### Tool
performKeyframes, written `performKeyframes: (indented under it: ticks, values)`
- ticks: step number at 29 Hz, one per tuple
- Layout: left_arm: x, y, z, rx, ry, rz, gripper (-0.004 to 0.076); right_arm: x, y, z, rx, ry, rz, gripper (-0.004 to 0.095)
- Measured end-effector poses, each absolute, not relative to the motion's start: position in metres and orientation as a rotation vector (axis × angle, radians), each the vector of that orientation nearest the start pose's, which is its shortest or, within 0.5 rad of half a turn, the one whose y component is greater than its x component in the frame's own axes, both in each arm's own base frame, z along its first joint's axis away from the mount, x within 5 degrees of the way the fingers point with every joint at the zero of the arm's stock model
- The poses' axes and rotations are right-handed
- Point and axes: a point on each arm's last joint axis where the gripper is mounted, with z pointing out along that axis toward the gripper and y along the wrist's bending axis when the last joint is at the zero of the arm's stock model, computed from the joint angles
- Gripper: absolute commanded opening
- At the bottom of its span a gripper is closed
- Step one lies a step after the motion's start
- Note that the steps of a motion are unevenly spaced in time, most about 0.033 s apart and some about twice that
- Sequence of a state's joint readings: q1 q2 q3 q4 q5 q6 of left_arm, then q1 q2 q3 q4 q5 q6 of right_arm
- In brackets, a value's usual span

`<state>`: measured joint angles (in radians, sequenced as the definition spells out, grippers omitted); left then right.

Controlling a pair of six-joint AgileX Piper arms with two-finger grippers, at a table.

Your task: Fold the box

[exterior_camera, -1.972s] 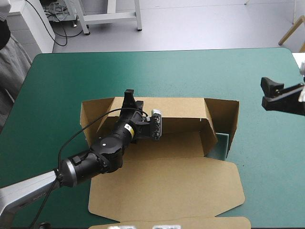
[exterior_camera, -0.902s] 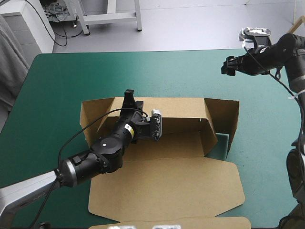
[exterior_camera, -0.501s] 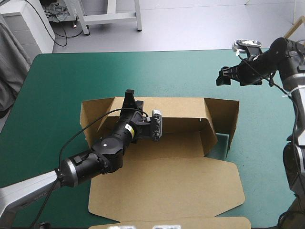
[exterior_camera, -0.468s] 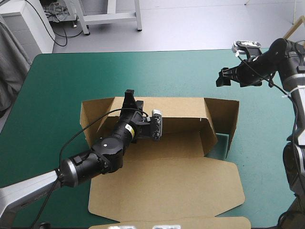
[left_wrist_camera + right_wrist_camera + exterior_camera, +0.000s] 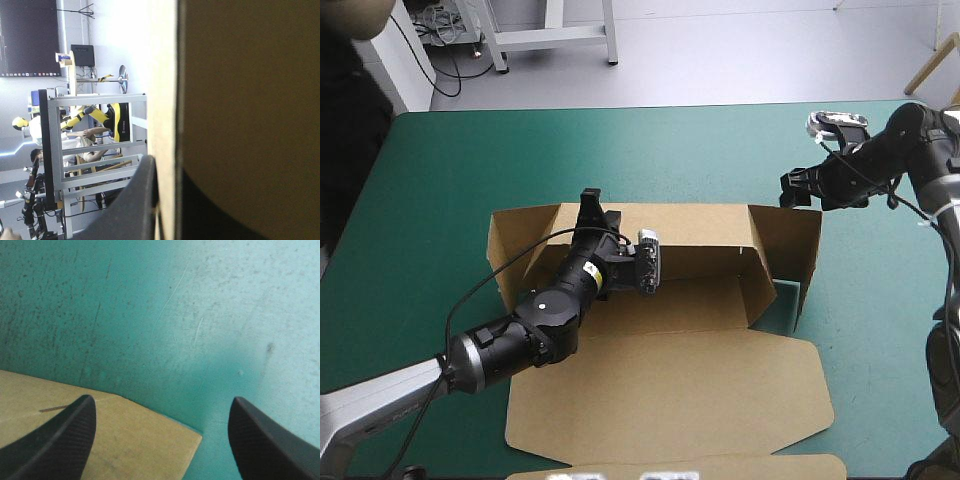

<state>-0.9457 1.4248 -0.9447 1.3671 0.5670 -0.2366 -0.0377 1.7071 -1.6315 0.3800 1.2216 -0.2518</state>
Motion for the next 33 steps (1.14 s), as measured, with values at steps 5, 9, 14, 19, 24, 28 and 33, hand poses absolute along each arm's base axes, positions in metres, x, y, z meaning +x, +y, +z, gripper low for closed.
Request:
performKeyframes:
  ticks: [5, 9, 14, 19, 24, 28, 33]
  values:
    - [0.217, -0.219, 0.293, 1.548, 1.372, 0.656, -0.0009, 0.343, 0.019, 0.349, -0.204, 2.686, 0.440, 0.0661]
    - [0.217, -0.219, 0.293, 1.546, 1.372, 0.655, -0.0009, 0.331, 0.019, 0.348, -0.202, 2.695, 0.443, 0.0661]
    - [0.217, -0.219, 0.294, 1.536, 1.380, 0.653, -0.0009, 0.319, 0.020, 0.341, -0.199, 2.725, 0.458, 0.0661]
    - [0.216, -0.219, 0.294, 1.527, 1.387, 0.648, -0.0009, 0.304, 0.023, 0.337, -0.260, 2.706, 0.481, 0.0661]
    - [0.216, -0.219, 0.294, 1.519, 1.393, 0.644, -0.0009, 0.283, 0.028, 0.335, -0.327, 2.579, 0.506, 0.0661]
    - [0.217, -0.219, 0.293, 1.518, 1.394, 0.644, -0.0009, 0.264, 0.034, 0.330, -0.375, 2.456, 0.543, 0.0661]
    - [0.217, -0.219, 0.293, 1.517, 1.396, 0.643, -0.0009, 0.245, 0.039, 0.314, -0.414, 2.356, 0.586, 0.0661]
